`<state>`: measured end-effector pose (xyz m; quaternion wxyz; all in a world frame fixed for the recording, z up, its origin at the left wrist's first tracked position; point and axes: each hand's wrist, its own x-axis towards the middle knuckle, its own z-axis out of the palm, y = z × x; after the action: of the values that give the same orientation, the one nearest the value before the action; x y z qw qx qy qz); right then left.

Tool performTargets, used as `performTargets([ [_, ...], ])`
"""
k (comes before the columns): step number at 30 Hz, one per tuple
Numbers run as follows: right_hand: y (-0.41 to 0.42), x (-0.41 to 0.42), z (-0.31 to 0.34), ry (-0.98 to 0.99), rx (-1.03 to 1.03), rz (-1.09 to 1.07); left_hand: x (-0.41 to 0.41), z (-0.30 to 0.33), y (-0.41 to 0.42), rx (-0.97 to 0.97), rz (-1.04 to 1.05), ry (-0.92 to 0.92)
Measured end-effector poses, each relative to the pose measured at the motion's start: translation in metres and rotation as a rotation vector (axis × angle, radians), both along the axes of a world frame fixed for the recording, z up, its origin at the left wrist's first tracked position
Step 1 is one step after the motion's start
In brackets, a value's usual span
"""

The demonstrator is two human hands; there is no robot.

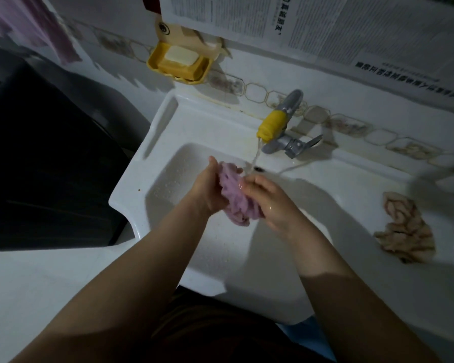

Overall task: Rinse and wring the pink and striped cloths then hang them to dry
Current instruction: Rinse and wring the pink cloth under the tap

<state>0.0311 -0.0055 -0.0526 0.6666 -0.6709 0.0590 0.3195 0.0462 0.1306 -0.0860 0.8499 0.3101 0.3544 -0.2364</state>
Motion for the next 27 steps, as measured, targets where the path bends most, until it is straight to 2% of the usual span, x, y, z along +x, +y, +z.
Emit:
performTargets([
  [2, -0.006, -0.018, 0.001, 0.02, -0.09, 0.15, 0.01, 0.005, 0.004, 0.07, -0.023, -0.012],
  [4, -0.01, -0.032, -0.001, 0.09, -0.066, 0.198, 0.014, 0.009, 0.006, 0.139, -0.149, -0.019],
  [7, -0.012, -0.028, -0.015, 0.203, -0.1, -0.091, 0.012, 0.022, 0.005, 0.274, -0.316, -0.115],
  [9, -0.015, -0.009, -0.031, 0.091, -0.287, -0.232, 0.011, 0.033, 0.004, 0.375, -0.478, -0.23],
  [10, -0.017, 0.002, -0.038, -0.013, -0.364, -0.227, 0.01, 0.04, 0.003, 0.468, -0.582, -0.298],
  [12, -0.017, 0.023, -0.045, -0.17, -0.414, -0.063, 0.012, 0.048, 0.001, 0.704, -0.797, -0.442],
  [13, -0.019, 0.033, -0.049, -0.185, -0.402, 0.057, 0.013, 0.052, 0.0, 0.807, -0.887, -0.51],
  [15, -0.02, 0.044, -0.044, -0.005, -0.309, 0.273, 0.018, 0.057, 0.001, 0.943, -0.993, -0.604],
  [16, -0.022, 0.047, -0.046, 0.074, -0.294, 0.371, 0.02, 0.059, 0.002, 0.991, -1.012, -0.624],
  [18, -0.026, 0.052, -0.052, 0.059, -0.378, 0.462, 0.025, 0.057, 0.012, 1.115, -1.023, -0.626],
  [20, -0.031, 0.053, -0.059, -0.007, -0.414, 0.354, 0.029, 0.047, 0.025, 1.234, -1.052, -0.595],
  [23, -0.035, 0.05, -0.065, -0.033, -0.325, 0.082, 0.029, 0.029, 0.04, 1.346, -1.103, -0.5],
  [25, -0.031, 0.048, -0.059, -0.042, -0.28, -0.042, 0.027, 0.016, 0.041, 1.299, -0.999, -0.432],
  [27, -0.021, 0.046, -0.049, -0.075, -0.247, -0.11, 0.026, 0.009, 0.034, 1.101, -0.745, -0.391],
])
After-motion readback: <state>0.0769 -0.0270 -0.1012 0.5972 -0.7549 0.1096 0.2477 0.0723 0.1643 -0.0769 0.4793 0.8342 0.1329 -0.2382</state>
